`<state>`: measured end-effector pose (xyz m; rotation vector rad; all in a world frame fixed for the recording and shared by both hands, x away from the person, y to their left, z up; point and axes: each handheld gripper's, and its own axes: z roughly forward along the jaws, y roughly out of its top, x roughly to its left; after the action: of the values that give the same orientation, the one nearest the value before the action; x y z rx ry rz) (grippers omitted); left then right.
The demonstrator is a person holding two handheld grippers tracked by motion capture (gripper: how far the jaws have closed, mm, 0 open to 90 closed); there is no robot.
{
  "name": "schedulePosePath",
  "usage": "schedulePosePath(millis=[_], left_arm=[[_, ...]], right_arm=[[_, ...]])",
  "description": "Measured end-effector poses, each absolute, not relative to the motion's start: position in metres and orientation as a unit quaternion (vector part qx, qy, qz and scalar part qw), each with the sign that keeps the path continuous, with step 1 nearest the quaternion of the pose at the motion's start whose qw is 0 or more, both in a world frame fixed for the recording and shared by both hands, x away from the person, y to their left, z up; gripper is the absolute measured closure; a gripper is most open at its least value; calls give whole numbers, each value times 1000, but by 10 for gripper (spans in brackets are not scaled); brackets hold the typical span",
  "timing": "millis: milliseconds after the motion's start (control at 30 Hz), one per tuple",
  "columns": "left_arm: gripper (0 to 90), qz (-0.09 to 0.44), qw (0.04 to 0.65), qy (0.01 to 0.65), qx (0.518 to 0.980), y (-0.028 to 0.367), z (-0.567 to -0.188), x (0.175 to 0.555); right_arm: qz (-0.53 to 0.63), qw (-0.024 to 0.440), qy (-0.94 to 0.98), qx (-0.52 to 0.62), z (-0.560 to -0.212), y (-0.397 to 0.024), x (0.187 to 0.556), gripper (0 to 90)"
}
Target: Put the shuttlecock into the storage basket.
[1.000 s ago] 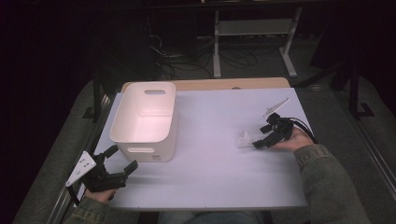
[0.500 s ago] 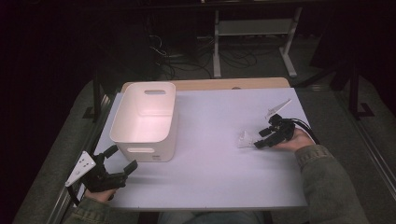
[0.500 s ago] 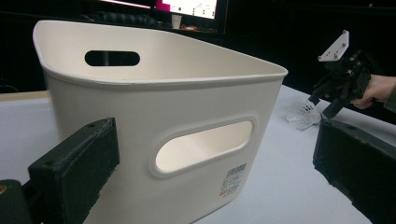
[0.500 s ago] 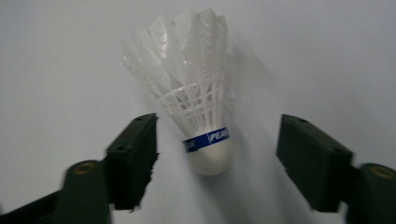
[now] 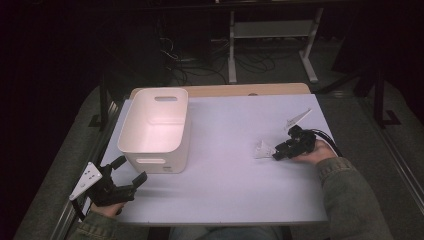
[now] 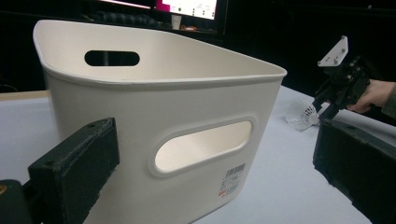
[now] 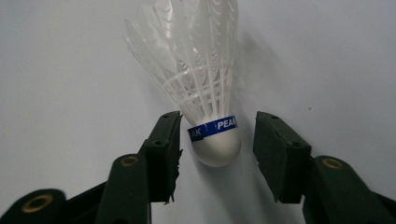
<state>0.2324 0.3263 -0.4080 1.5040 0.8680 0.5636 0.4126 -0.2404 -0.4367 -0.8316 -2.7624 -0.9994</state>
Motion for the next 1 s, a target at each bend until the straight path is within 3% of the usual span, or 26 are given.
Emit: schedulePosePath(millis=[367, 1000], left_arm=[[0, 245, 611, 375, 652, 326, -408, 232], [0, 245, 611, 374, 653, 326, -408, 232]], right_arm=[[-320, 38, -911, -257, -435, -238, 410, 635], [-331, 26, -906, -264, -426, -236, 404, 636]])
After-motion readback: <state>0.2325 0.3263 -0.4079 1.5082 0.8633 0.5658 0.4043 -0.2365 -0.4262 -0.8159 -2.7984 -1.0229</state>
